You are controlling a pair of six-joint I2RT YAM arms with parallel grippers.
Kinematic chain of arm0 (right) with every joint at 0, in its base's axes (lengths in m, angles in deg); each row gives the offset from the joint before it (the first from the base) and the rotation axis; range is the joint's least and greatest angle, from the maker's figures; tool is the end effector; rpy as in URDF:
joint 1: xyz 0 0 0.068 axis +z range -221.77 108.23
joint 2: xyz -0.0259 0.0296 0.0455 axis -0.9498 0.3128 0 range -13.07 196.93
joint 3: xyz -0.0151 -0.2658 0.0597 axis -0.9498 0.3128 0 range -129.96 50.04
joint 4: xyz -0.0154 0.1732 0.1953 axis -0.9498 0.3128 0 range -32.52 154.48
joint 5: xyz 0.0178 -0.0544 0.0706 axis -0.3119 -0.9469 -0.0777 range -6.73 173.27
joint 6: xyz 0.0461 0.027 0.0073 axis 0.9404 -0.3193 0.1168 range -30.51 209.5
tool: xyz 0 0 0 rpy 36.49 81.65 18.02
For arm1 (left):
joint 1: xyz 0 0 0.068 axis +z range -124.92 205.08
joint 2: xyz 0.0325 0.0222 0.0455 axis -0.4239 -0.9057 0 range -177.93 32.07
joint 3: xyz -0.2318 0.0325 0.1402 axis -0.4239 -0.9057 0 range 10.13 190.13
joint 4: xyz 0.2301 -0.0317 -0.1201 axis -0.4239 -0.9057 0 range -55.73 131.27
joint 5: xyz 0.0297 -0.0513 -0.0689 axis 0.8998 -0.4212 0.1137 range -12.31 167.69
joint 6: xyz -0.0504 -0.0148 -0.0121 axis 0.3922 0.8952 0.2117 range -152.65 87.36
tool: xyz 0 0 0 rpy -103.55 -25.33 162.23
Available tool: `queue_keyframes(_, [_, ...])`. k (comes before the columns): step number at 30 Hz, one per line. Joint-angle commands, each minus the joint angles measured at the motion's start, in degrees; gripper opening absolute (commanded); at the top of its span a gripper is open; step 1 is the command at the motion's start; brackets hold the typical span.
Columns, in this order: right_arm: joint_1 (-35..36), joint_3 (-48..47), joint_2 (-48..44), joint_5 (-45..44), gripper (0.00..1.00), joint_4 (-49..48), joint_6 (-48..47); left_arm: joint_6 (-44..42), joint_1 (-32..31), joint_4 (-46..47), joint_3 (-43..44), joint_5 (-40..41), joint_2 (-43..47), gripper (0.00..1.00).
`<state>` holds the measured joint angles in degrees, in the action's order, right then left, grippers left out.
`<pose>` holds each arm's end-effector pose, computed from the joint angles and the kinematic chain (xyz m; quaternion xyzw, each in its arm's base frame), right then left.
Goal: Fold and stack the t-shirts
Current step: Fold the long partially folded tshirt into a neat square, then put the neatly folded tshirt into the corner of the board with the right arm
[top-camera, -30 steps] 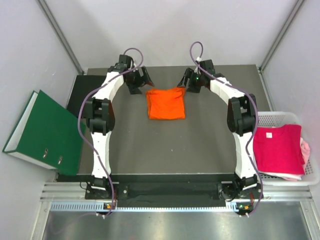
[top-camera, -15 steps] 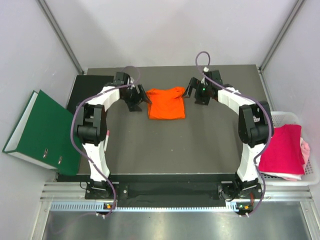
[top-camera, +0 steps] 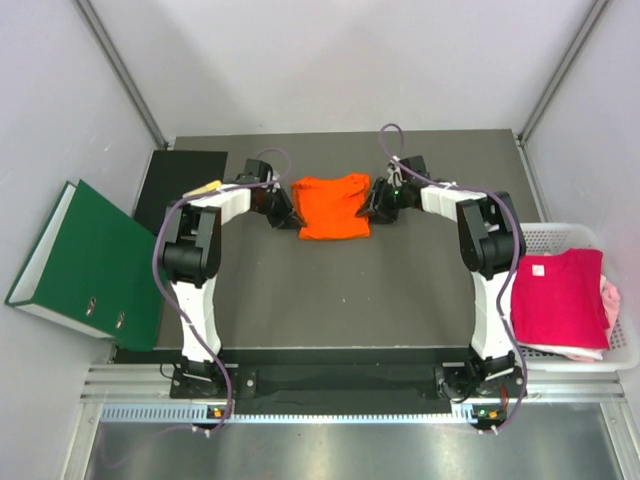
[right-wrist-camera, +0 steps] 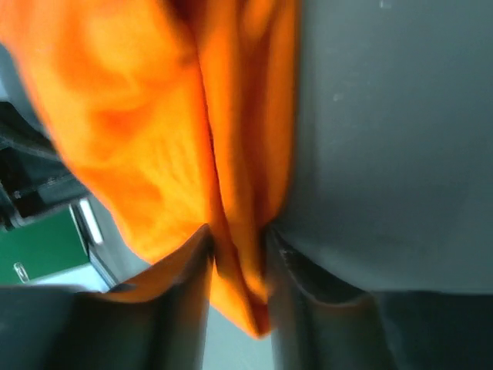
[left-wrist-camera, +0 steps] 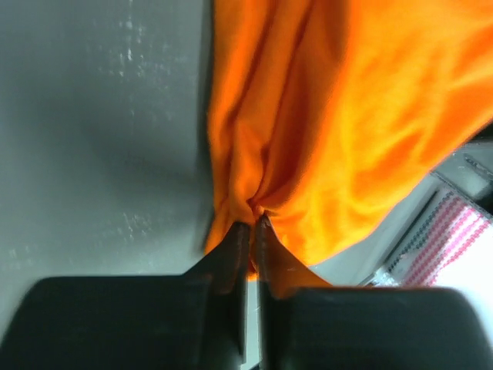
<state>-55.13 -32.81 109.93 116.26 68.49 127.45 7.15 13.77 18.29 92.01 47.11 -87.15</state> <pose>0.4303 0.1488 0.1419 0.0744 0.9062 0.3841 0.1605 0.4200 -0.1025 0.1522 -0.1639 0.9204 -0.3366 0.1130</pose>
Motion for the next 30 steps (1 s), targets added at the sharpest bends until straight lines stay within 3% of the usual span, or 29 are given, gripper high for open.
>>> queue_keyframes(1, [1.4, -1.7, 3.7, -0.6, 0.21, 2.2, 0.0, -0.3, -0.1, 0.8, 3.0, 0.8, -2.0, 0.0])
queue_keyframes(3, [1.3, -1.4, 2.9, -1.8, 0.1, 3.1, -1.0, -0.9, -0.1, -1.4, 3.5, 2.4, -1.8, 0.0])
queue_keyframes(6, [0.9, -0.7, 0.8, -6.0, 0.05, 6.2, -2.4, -1.6, 0.0, -3.7, 3.2, 4.5, -0.8, 0.0])
queue_keyframes(13, [0.1, -1.8, -0.6, -11.5, 0.06, 11.6, -6.1, -1.8, 0.1, -5.3, 0.6, 6.3, 0.3, 0.0])
queue_keyframes(14, [0.1, -2.6, -0.4, -11.5, 0.08, 12.3, -7.3, -2.2, 0.1, -5.3, 0.7, 6.2, 0.5, 0.25])
queue_keyframes(16, [0.9, -4.8, -1.4, -15.1, 0.21, 16.1, -10.7, -2.8, 0.1, -5.9, 0.9, 6.8, 1.4, 0.63])
queue_keyframes(17, [1.1, -5.0, -2.4, -16.2, 0.28, 16.7, -12.0, -3.7, 0.1, -6.5, 1.5, 7.5, 2.2, 0.75])
queue_keyframes(18, [1.8, -5.3, -3.6, -17.6, 0.39, 17.7, -13.8, -4.3, 0.1, -7.2, 2.0, 8.5, 4.1, 0.99])
queue_keyframes(20, [2.1, -5.0, -7.9, -21.0, 0.54, 18.0, -15.4, -6.8, 0.1, -10.9, 4.1, 12.3, 6.1, 0.99])
queue_keyframes(21, [2.5, -5.0, -9.3, -22.1, 0.71, 18.5, -17.1, -7.8, 0.1, -12.2, 4.9, 13.7, 8.0, 0.99])
queue_keyframes(23, [3.0, -5.6, -12.7, -25.2, 0.95, 19.1, -18.8, -10.3, 0.2, -15.8, 7.1, 17.6, 10.4, 0.99])
queue_keyframes(24, [3.9, -6.7, -13.3, -27.2, 1.0, 20.1, -20.4, -11.0, 0.4, -16.5, 7.6, 18.6, 11.2, 0.99])
queue_keyframes(30, [10.5, -16.4, -10.2, -28.0, 0.99, 24.2, -26.7, -13.2, 4.0, -20.6, 8.9, 19.0, 14.2, 0.99])
